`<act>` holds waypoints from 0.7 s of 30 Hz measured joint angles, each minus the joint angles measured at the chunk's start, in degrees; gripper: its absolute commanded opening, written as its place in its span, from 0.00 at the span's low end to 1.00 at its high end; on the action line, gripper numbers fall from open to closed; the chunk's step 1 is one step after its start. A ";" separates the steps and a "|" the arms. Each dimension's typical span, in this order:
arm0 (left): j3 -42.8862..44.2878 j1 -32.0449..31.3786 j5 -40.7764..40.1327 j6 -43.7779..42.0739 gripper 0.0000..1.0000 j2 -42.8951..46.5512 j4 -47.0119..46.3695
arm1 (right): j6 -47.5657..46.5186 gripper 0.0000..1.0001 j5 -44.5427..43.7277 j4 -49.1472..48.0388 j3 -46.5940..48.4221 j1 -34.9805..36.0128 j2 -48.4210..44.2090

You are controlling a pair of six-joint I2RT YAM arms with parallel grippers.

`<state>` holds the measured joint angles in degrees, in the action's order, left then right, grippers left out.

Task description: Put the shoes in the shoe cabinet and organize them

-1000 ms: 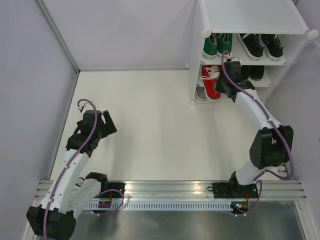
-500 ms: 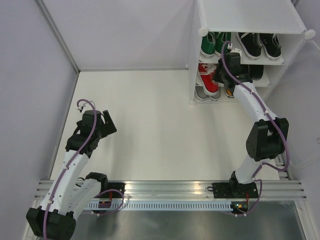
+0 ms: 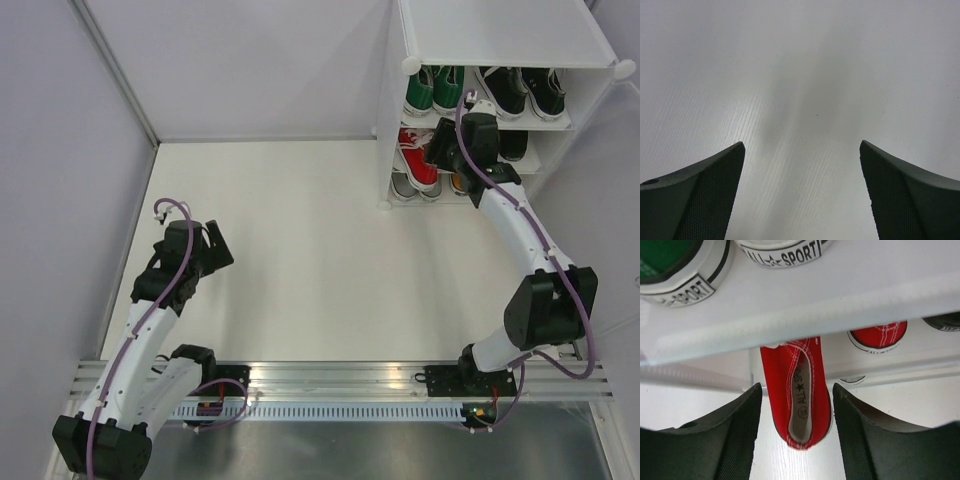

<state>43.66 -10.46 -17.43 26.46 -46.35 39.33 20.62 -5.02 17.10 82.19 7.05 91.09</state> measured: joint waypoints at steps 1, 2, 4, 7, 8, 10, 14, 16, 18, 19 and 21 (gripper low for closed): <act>0.00 0.00 0.00 0.00 0.98 0.00 0.00 | -0.11 0.65 0.35 0.00 -0.94 -0.11 -1.25; 0.00 0.00 0.02 0.00 0.98 0.00 0.00 | -0.37 0.68 0.72 -0.28 -2.16 -0.22 -2.67; 0.00 0.00 0.09 0.00 0.98 0.00 0.00 | -0.92 0.71 1.64 -1.09 -4.98 -0.33 -5.57; 0.00 0.00 0.44 0.00 0.98 0.00 0.00 | -1.60 0.74 2.69 -3.30 -9.94 -0.33 -9.05; 0.00 0.00 0.61 0.00 0.98 0.00 0.00 | -1.92 0.75 3.08 -3.72 -11.41 -0.42 -9.73; 0.00 0.00 1.03 0.00 0.98 -0.02 0.00 | -2.29 0.76 4.07 -4.90 -13.73 -0.44 -10.21; 0.00 0.00 1.09 -0.02 0.98 -0.07 0.00 | -3.17 0.78 5.77 -8.09 -18.21 -0.46 -9.84; 0.00 0.00 1.11 -0.02 0.98 -0.09 0.00 | -3.63 0.78 6.62 -9.94 -19.91 -0.48 -9.14; 0.00 0.00 1.11 -0.02 0.98 -0.13 0.00 | -4.07 0.78 6.95 -11.06 -20.37 -0.48 -8.09; 0.00 0.00 1.14 -0.02 0.98 -0.15 0.00 | -4.28 0.77 7.02 -11.91 -20.46 -0.48 -7.50; 0.00 0.00 1.14 -0.02 0.98 -0.15 0.00 | -4.72 0.74 7.76 -13.51 -20.59 -0.46 -6.40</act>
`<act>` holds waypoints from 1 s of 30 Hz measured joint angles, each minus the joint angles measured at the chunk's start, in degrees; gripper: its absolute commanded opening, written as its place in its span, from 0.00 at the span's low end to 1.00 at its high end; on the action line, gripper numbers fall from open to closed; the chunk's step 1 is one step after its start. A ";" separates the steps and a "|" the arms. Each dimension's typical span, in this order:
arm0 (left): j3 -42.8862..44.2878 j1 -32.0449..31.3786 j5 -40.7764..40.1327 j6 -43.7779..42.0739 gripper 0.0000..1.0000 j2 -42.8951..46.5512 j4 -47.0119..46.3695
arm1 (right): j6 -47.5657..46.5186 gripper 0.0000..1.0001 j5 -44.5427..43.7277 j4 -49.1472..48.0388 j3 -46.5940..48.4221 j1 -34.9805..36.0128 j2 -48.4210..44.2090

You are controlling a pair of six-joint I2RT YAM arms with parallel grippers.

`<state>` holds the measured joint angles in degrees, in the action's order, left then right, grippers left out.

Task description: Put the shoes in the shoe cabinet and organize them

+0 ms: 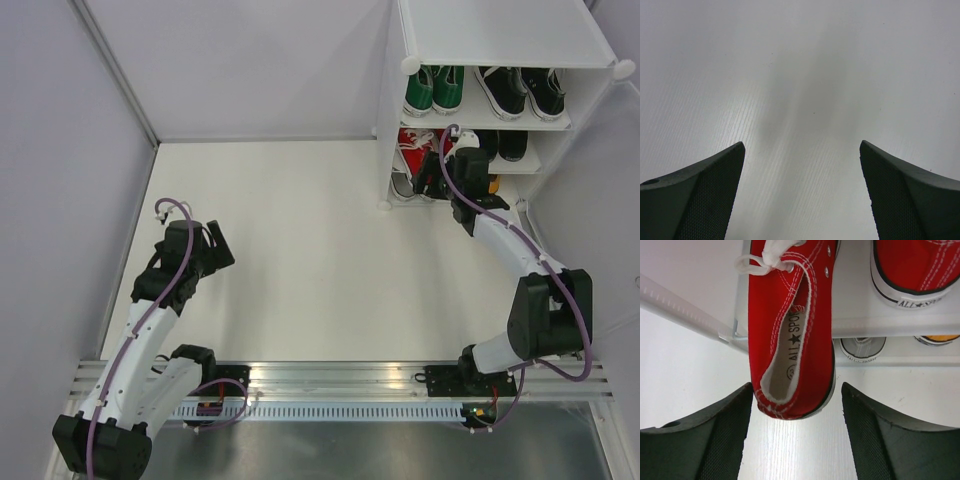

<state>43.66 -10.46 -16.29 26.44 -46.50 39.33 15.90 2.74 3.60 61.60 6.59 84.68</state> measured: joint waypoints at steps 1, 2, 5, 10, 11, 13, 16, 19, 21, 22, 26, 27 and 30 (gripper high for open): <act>0.00 0.00 0.00 0.00 0.98 -0.02 -0.02 | -0.39 0.72 0.48 -0.66 -0.02 0.00 0.44; 0.00 0.00 0.00 0.00 0.98 -0.07 -0.02 | -0.74 0.67 0.85 -1.38 -0.07 0.00 0.72; 0.00 0.00 0.07 0.00 0.98 -0.42 -0.02 | -1.73 0.54 1.42 -2.49 -0.07 -0.02 1.11; 0.00 0.00 0.09 0.00 0.98 -0.66 0.00 | -2.38 0.28 1.55 -2.82 0.44 -0.07 2.10; 0.00 0.00 0.09 0.00 0.98 -0.66 0.00 | -2.47 0.25 1.55 -2.75 0.90 -0.07 2.43; 0.00 0.00 0.11 0.00 0.98 -0.66 0.00 | -2.60 0.21 1.53 -2.78 1.75 -0.07 3.26; 0.00 0.00 0.11 0.00 0.98 -0.72 -0.02 | -2.69 0.13 1.46 -2.71 3.19 -0.07 4.59; 0.00 0.00 0.11 0.00 0.98 -0.87 -0.02 | -2.64 0.07 1.33 -2.93 4.52 -0.07 5.68; 0.00 0.00 0.13 0.00 0.98 -0.98 -0.02 | -2.62 0.07 1.31 -3.13 5.46 -0.07 6.45; 0.00 0.00 0.11 0.00 0.98 -1.01 -0.02 | -2.60 0.05 1.33 -3.19 5.86 -0.07 6.82; 0.00 0.00 0.13 0.00 0.98 -1.05 -0.02 | -2.34 0.02 1.14 -4.15 7.26 -0.07 8.22; 0.00 0.00 0.11 0.00 0.98 -1.09 -0.02 | -2.21 0.01 1.09 -4.42 7.48 -0.07 8.50; 0.00 0.00 0.11 0.00 0.98 -1.36 -0.02 | -1.75 0.01 1.01 -5.70 7.98 -0.07 9.51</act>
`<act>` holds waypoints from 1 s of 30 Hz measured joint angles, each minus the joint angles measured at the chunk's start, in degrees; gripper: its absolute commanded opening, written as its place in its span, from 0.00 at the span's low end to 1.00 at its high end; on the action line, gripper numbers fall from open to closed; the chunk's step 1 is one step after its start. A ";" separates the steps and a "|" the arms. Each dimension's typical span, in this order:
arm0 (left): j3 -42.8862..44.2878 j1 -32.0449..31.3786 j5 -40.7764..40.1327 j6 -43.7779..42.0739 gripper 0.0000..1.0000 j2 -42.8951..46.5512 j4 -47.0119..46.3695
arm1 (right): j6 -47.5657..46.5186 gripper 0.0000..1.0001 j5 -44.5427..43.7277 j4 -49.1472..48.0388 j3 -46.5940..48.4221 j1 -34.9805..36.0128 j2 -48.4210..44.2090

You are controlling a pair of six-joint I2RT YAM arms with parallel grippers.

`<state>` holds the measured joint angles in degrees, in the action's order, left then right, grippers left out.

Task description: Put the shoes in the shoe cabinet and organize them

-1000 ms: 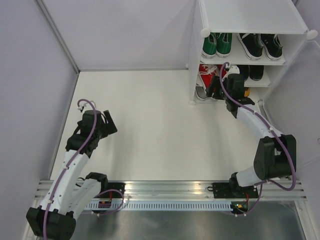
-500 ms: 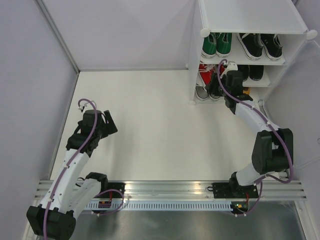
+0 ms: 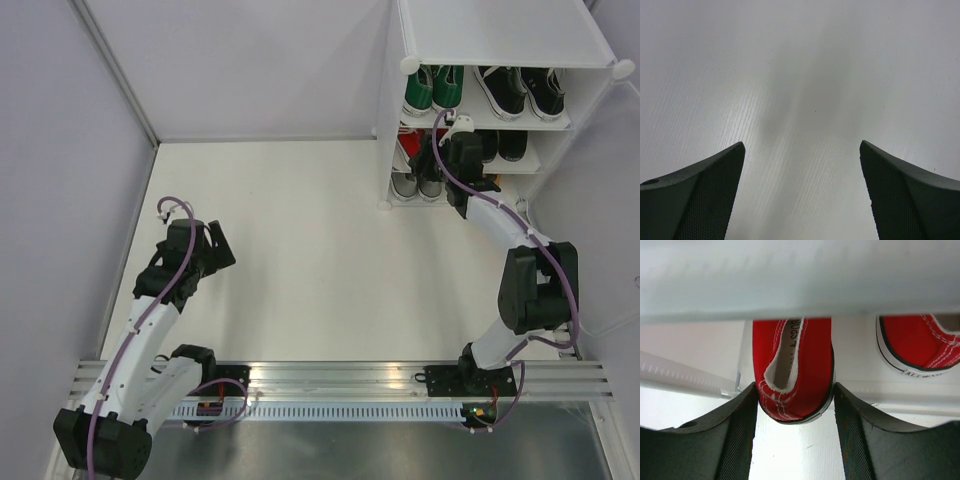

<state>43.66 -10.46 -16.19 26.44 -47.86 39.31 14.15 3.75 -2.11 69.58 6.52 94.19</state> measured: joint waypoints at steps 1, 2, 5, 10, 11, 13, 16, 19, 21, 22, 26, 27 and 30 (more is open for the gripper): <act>0.00 0.00 0.00 0.00 0.98 -0.11 0.00 | 0.15 0.01 -0.02 -0.72 0.02 0.00 0.42; 0.00 0.00 0.00 0.00 0.98 -0.17 0.00 | 0.33 0.01 0.00 -1.36 0.02 0.00 0.92; 0.00 0.00 0.02 0.00 0.98 -0.26 0.00 | 0.79 0.03 0.00 -3.06 0.02 0.00 2.43; 0.00 0.00 0.02 -0.02 0.98 -0.31 -0.02 | 1.01 0.11 -0.39 -6.93 0.02 0.00 4.15; 0.00 0.00 0.02 0.00 0.98 -0.33 0.00 | 1.05 0.11 -0.48 -7.39 0.02 0.00 4.33; 0.00 0.00 0.04 -0.02 0.98 -0.39 0.00 | 1.05 0.13 -0.57 -7.93 0.02 0.00 4.55; 0.00 0.00 0.09 -0.02 0.98 -0.42 0.00 | 0.83 0.18 -0.70 -8.94 0.02 0.00 5.09; 0.00 0.00 0.22 -0.04 0.98 -0.44 0.00 | 0.48 0.28 -0.76 -9.57 0.09 0.00 5.42; 0.00 0.00 0.22 -0.04 0.98 -0.44 -0.02 | 0.22 0.43 -0.74 -9.73 0.35 0.00 5.75; 0.00 0.00 0.22 -0.04 0.98 -0.44 -0.02 | 0.04 0.48 -0.74 -9.90 0.37 0.00 5.81; 0.00 0.00 0.24 -0.04 0.98 -0.44 -0.02 | -0.26 0.69 -0.72 -9.77 0.37 0.00 5.77; 0.00 0.00 0.26 -0.07 0.98 -0.44 0.00 | -0.28 0.71 -0.70 -9.62 0.37 0.00 5.66; 0.00 0.00 0.26 -0.07 0.98 -0.44 -0.02 | -0.44 0.78 -0.74 -8.02 0.35 0.00 4.87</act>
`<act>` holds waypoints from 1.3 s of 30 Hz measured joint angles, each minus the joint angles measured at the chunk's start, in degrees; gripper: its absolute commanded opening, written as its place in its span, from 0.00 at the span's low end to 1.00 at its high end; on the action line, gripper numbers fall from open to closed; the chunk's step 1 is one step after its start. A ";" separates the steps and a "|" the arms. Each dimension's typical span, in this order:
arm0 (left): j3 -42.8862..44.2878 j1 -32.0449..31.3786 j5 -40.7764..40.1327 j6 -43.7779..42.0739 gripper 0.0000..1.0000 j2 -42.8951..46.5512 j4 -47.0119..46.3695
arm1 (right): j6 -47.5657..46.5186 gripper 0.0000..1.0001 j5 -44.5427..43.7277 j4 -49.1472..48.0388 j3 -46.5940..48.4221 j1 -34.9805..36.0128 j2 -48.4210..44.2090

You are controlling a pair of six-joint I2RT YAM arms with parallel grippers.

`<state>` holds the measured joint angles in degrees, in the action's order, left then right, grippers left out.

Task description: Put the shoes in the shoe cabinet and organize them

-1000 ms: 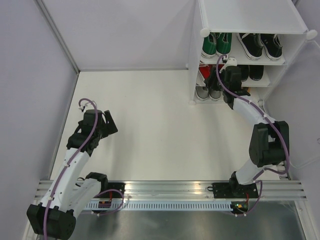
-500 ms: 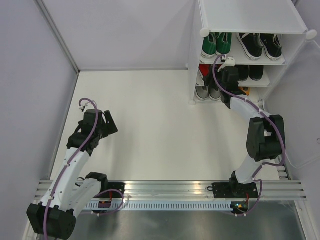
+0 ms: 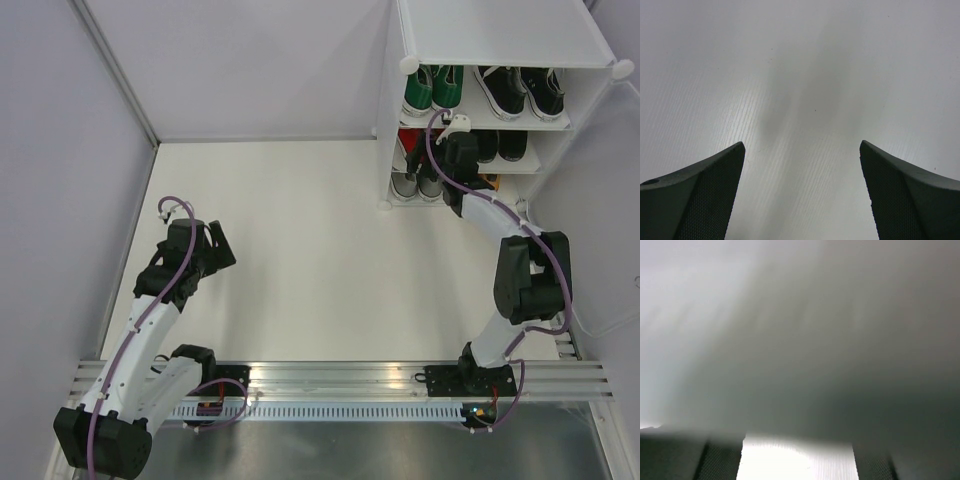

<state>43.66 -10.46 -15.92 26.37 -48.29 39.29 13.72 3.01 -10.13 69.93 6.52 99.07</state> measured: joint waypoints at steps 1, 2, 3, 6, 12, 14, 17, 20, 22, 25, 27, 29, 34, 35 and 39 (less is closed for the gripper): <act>0.00 0.00 0.00 0.00 0.98 0.02 0.02 | -0.02 0.79 0.00 1.11 -0.02 0.00 -0.48; 0.00 0.00 0.02 0.00 0.98 0.02 0.00 | -0.07 0.81 0.00 2.21 -0.04 0.00 -1.01; 0.00 0.00 0.02 0.00 0.98 0.02 0.02 | -0.02 0.82 -0.02 3.02 -0.11 0.00 -1.62; 0.00 0.00 0.13 0.00 0.98 0.02 0.00 | -0.07 0.82 0.02 5.20 -0.39 0.00 -3.63; 0.00 0.00 0.90 -0.02 0.98 0.26 0.00 | 0.00 0.82 -0.35 11.52 -0.39 0.00 -9.49; 0.00 0.00 0.98 -0.02 0.98 0.46 0.00 | 0.09 0.85 -1.18 15.08 -0.39 0.00 -12.92; 0.00 0.00 0.98 -0.02 0.98 0.72 0.00 | 0.20 0.86 -3.50 19.78 -0.35 0.00 -18.75; 0.00 0.00 1.01 -0.02 0.98 1.11 0.00 | 0.50 0.89 -7.54 24.59 0.11 -0.04 -23.80; 0.00 0.00 1.01 -0.02 0.99 1.46 0.00 | 0.68 0.91 -9.90 27.36 0.33 -0.33 -26.40; 0.00 0.00 1.01 -0.02 1.00 1.88 0.00 | 0.85 0.93 -13.75 31.56 0.52 -1.14 -30.49; 0.00 0.00 1.03 -0.02 1.00 2.10 0.00 | 0.83 0.94 -15.89 34.12 1.22 -1.46 -32.46; 0.00 0.00 1.03 -0.02 1.00 2.32 0.00 | 0.83 0.95 -18.16 36.24 2.64 -1.57 -33.83; 0.00 0.00 1.03 -0.04 1.00 3.08 -0.02 | 0.87 0.98 -22.77 40.22 5.64 -1.53 -36.50; 0.00 0.00 1.03 -0.04 1.00 3.15 -0.02 | 0.87 0.98 -24.06 41.59 6.80 -1.53 -36.72; 0.00 0.00 1.03 -0.09 1.00 3.32 -0.09 | -0.24 0.98 -32.20 48.06 16.55 -1.51 -35.76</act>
<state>43.66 -10.46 -14.90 26.28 -44.97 39.20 13.47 -29.19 37.93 86.48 5.02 63.31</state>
